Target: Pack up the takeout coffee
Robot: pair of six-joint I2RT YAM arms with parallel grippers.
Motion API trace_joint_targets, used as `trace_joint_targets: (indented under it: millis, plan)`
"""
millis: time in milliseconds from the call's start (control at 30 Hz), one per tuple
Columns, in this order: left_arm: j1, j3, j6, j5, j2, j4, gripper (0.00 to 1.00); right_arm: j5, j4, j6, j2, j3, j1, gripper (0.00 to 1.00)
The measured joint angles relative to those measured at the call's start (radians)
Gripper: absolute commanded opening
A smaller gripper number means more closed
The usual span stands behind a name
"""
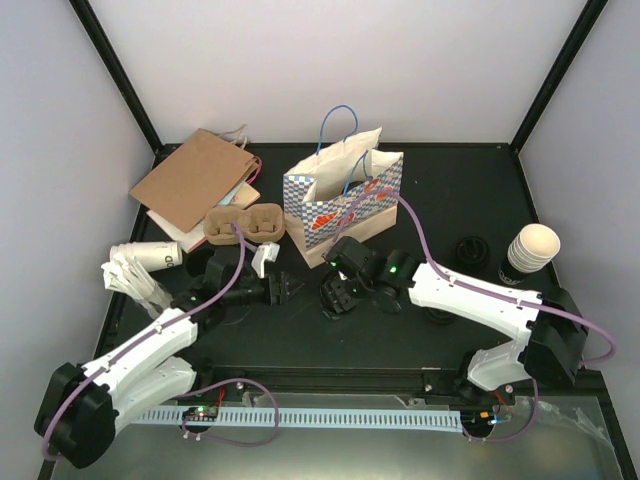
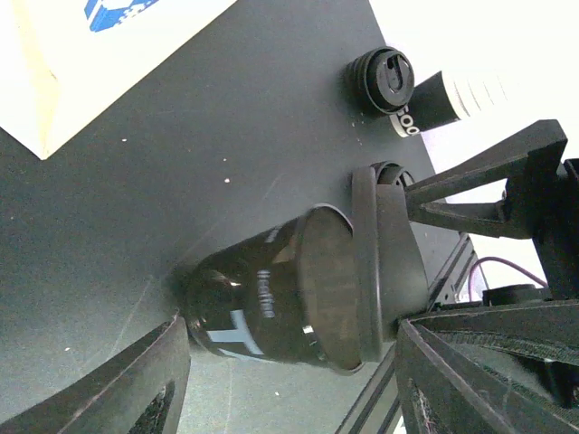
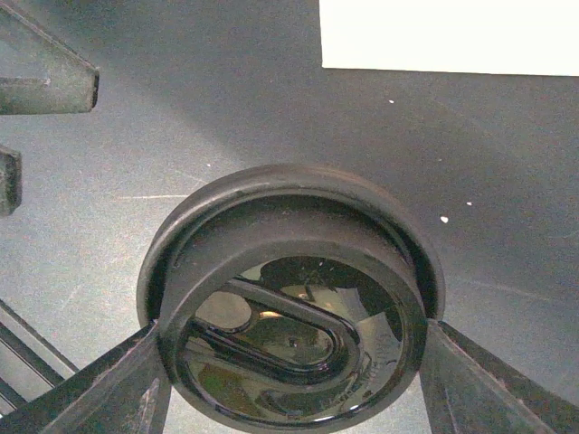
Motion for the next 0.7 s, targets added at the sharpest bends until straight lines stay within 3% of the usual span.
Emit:
trace_joint_targets:
  millis: [700]
  plan:
    - [0.005,-0.022,-0.013,0.020,0.112,0.074,0.46,0.023,-0.046,0.000,-0.036,0.019,0.011,0.70]
